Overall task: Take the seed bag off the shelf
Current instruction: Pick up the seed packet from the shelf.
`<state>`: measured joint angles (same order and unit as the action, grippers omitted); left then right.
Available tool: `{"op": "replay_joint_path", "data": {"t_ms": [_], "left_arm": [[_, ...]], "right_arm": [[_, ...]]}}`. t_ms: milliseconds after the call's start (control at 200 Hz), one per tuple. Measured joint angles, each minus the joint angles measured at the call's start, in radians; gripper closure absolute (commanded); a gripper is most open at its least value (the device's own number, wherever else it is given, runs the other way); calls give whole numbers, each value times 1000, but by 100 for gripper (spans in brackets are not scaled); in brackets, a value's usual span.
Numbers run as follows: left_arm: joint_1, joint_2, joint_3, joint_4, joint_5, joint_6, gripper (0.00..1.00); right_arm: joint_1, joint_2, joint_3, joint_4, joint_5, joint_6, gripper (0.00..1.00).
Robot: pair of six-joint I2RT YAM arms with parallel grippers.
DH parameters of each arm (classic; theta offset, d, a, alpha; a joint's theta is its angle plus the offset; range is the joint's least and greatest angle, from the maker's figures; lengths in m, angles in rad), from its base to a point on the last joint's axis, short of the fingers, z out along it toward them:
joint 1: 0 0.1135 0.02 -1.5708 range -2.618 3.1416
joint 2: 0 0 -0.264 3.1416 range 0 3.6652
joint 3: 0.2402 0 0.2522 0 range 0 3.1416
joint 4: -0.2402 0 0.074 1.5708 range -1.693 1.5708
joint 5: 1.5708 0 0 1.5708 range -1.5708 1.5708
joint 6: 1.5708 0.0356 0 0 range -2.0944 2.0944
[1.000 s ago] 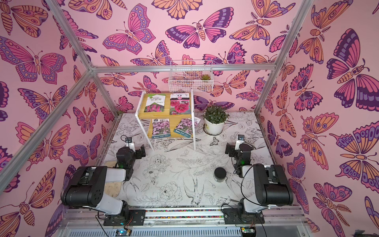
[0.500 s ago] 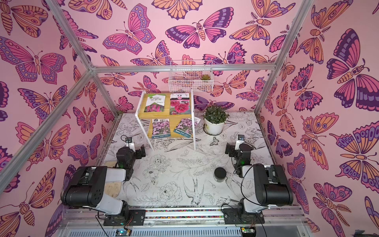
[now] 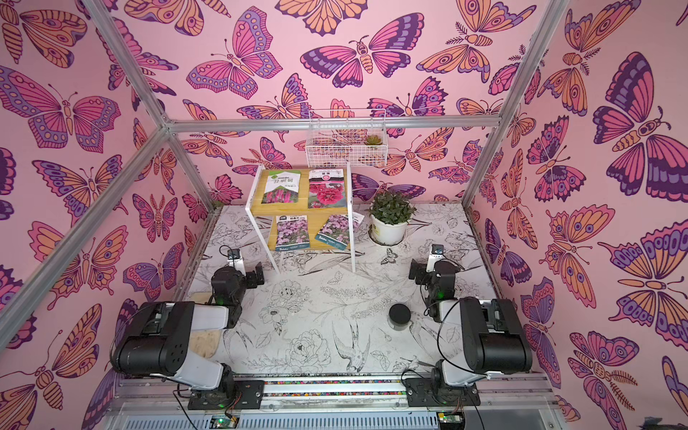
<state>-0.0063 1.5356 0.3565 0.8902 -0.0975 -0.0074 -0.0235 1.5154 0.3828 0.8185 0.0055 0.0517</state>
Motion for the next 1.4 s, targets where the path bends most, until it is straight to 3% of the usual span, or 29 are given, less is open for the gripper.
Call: {"op": "replay_joint_path", "data": {"t_ms": [396, 471, 511, 876, 996, 1091, 1267, 1397], "left_arm": [[6, -2, 6, -5, 0, -4, 0], [6, -31, 18, -56, -19, -12, 14], [6, -73, 25, -101, -30, -19, 21], [-19, -670, 186, -685, -97, -197, 31], [-20, -818, 262, -891, -19, -287, 33], [-21, -849, 347, -993, 108, -365, 37], [-28, -760, 536, -1088, 367, -493, 36], [-53, -654, 693, -1153, 486, -531, 41]], "right_arm": [[0, 0, 0, 0, 0, 0, 1], [0, 0, 0, 0, 0, 0, 1], [0, 0, 0, 0, 0, 0, 1], [0, 0, 0, 0, 0, 0, 1], [0, 0, 0, 0, 0, 0, 1], [0, 0, 0, 0, 1, 0, 1], [0, -23, 5, -39, 57, 20, 1], [2, -130, 28, -148, 104, 34, 1]]}}
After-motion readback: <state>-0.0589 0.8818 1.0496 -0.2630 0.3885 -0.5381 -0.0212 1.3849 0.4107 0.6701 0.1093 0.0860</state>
